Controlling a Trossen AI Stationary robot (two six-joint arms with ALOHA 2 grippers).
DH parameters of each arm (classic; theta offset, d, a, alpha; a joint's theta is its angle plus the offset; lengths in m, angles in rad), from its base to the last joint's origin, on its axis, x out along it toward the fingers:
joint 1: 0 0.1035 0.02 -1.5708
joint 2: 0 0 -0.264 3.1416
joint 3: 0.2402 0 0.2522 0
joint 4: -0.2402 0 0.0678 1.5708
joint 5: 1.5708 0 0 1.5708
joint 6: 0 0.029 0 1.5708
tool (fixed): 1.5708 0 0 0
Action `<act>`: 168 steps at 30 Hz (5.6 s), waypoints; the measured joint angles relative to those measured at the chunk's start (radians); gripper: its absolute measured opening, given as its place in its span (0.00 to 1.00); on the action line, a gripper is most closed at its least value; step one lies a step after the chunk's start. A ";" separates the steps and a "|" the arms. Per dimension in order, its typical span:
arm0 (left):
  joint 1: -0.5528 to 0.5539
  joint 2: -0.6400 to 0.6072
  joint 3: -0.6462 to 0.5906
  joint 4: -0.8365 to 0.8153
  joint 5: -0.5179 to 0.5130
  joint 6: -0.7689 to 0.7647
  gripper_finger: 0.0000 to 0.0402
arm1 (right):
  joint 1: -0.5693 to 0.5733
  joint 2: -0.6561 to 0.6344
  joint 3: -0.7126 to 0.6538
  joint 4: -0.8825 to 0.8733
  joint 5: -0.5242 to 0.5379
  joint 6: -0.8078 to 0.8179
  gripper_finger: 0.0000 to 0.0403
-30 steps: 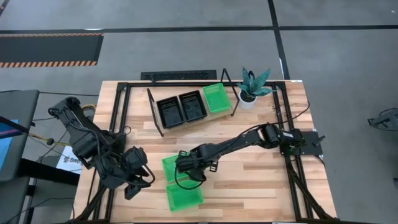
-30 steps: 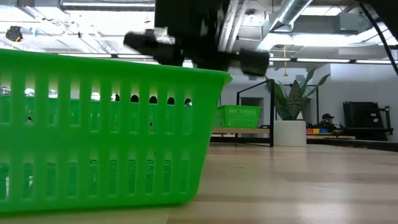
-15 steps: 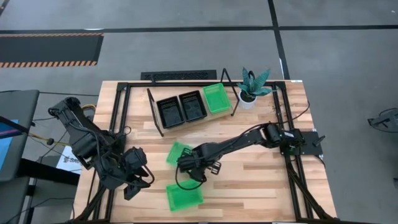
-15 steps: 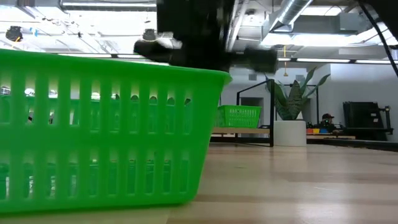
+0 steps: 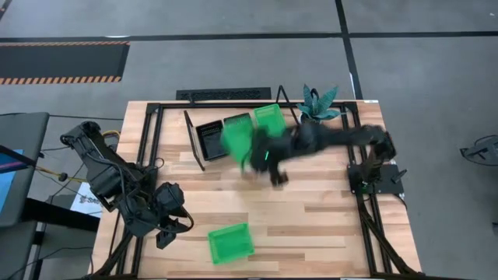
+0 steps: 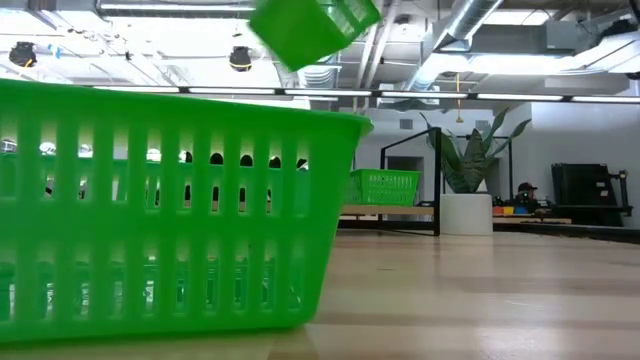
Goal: Stack baskets on shelf by color
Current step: Stack the top green bin on the green bin on the shelf, then stack the green bin on the green bin on the shelf
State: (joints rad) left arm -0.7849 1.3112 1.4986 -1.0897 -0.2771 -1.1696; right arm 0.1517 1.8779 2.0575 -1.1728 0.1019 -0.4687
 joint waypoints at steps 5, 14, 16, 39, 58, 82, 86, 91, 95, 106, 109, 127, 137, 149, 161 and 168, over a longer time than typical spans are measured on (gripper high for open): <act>0.000 0.000 0.000 -0.002 -0.077 0.011 0.51 | -0.186 -0.084 0.001 -0.075 0.110 0.075 0.01; 0.000 0.000 0.000 -0.011 -0.106 -0.003 0.51 | -0.402 -0.005 0.000 -0.115 0.020 -0.057 0.01; 0.000 0.000 0.000 -0.021 -0.116 -0.013 0.51 | -0.429 0.028 0.000 -0.134 0.019 -0.063 0.02; 0.000 -0.001 0.000 -0.076 -0.157 -0.021 0.51 | -0.495 0.099 -0.074 -0.270 0.003 -0.110 0.02; 0.000 -0.001 0.000 -0.098 -0.183 -0.046 0.51 | -0.486 0.087 -0.247 -0.118 0.086 -0.187 0.04; 0.000 -0.001 0.000 -0.103 -0.183 -0.044 0.51 | -0.486 0.087 -0.246 -0.095 0.083 -0.178 0.20; 0.000 -0.001 0.000 -0.104 -0.183 -0.045 0.51 | -0.486 0.087 -0.246 -0.096 0.083 -0.161 0.25; 0.000 -0.001 0.000 -0.104 -0.183 -0.045 0.51 | -0.472 0.082 -0.246 -0.107 0.084 -0.138 0.34; 0.000 -0.001 0.000 -0.107 -0.183 -0.045 0.51 | -0.457 0.071 -0.243 -0.122 0.082 -0.080 0.40; 0.000 -0.001 -0.070 0.018 -0.187 -0.038 0.51 | -0.303 -0.021 -0.218 -0.269 -0.129 0.167 0.42; -0.019 0.000 -0.160 0.162 -0.100 0.027 0.51 | -0.227 -0.082 -0.218 -0.269 -0.176 0.246 0.42; -0.064 0.368 -0.467 0.659 0.244 -0.133 0.23 | 0.225 -0.255 -0.218 -0.218 -0.097 0.676 0.38; 0.200 0.589 -0.466 1.025 0.297 0.080 0.01 | 0.387 -0.243 -0.219 -0.213 -0.094 0.907 0.36; 0.482 0.601 -0.463 1.506 0.251 0.198 0.03 | 0.658 -0.237 -0.274 -0.212 0.190 1.150 0.38; 0.485 0.492 -0.463 1.457 0.544 0.129 0.03 | 0.791 -0.237 -0.604 0.033 0.190 1.037 0.57; 0.387 0.367 -0.463 1.385 0.567 0.125 0.03 | 0.734 -0.236 -0.753 0.285 0.189 0.838 0.54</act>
State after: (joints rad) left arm -0.3981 1.6781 1.0351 0.2954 0.2903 -1.0442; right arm 0.8857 1.6417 1.3040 -0.8879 0.2913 0.3698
